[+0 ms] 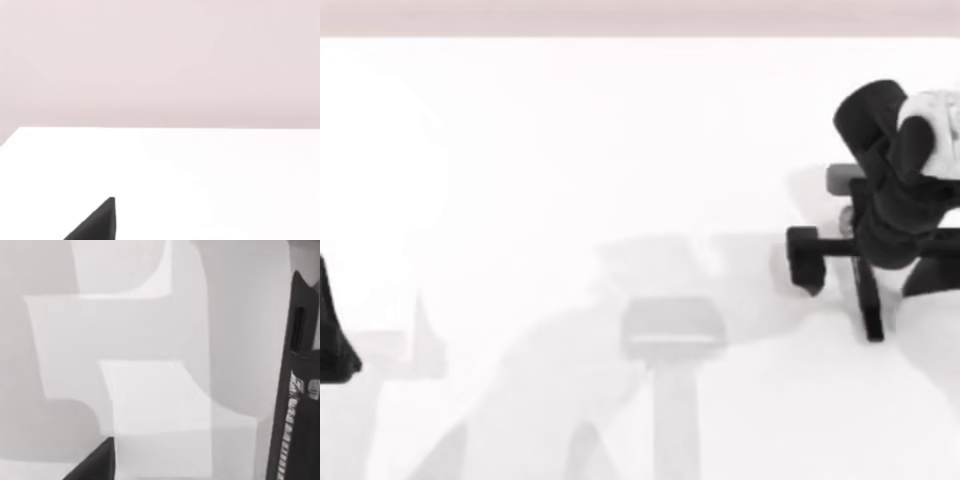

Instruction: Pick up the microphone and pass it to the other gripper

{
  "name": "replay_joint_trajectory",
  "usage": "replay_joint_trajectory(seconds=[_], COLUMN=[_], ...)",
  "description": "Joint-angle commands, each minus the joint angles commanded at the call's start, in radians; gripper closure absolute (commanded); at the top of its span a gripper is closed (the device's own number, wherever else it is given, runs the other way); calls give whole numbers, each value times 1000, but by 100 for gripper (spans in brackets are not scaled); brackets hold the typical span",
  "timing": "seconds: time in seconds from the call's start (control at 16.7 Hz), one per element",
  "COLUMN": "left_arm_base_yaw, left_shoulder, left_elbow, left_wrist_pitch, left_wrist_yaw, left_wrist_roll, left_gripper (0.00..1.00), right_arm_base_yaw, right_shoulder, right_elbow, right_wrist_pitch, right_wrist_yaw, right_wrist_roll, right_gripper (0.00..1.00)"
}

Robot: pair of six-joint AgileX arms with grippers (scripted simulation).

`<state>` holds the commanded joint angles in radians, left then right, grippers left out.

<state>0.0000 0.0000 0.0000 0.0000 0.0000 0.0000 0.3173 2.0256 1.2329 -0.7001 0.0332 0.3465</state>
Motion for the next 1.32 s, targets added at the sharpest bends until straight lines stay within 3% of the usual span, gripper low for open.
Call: replay_joint_trajectory(seconds=[0.36, 1.14, 1.32], left_arm_base_yaw=[0, 0, 0], left_shoulder=[0, 0, 0], left_elbow=[0, 0, 0], left_wrist_pitch=[0, 0, 0], left_wrist_yaw=[0, 0, 0], left_wrist_roll=[0, 0, 0], left_gripper=[0, 0, 0], right_arm_base_yaw=[-1, -1, -1], right_shoulder=[32, 32, 32], right_elbow=[-27, -27, -27], right_wrist_pitch=[51, 51, 51], right_wrist_yaw=[0, 0, 0], right_wrist_roll=[0, 0, 0], right_gripper=[0, 98, 100])
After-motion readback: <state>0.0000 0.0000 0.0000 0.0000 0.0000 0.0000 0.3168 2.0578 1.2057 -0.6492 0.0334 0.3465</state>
